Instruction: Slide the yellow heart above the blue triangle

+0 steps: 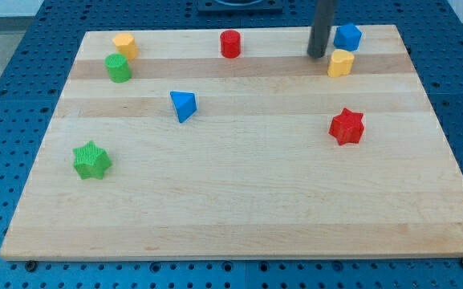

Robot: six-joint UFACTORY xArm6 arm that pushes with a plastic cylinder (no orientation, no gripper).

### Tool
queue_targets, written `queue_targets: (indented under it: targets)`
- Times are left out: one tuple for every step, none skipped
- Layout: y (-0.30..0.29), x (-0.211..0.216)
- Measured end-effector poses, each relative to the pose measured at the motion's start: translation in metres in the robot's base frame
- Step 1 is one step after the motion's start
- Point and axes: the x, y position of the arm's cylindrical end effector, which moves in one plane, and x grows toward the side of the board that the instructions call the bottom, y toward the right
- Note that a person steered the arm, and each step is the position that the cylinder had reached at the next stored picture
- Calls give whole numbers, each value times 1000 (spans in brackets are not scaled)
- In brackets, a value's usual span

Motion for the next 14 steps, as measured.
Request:
queue_targets:
  targets:
    - [-31,20]
    - [-31,30]
    - [-25,82]
    - [-11,97]
    - [13,97]
    - [84,97]
    - [100,97]
    - [100,84]
    - [100,64]
    - [100,61]
    - [100,48]
    - [100,35]
    - [100,18]
    - [97,19]
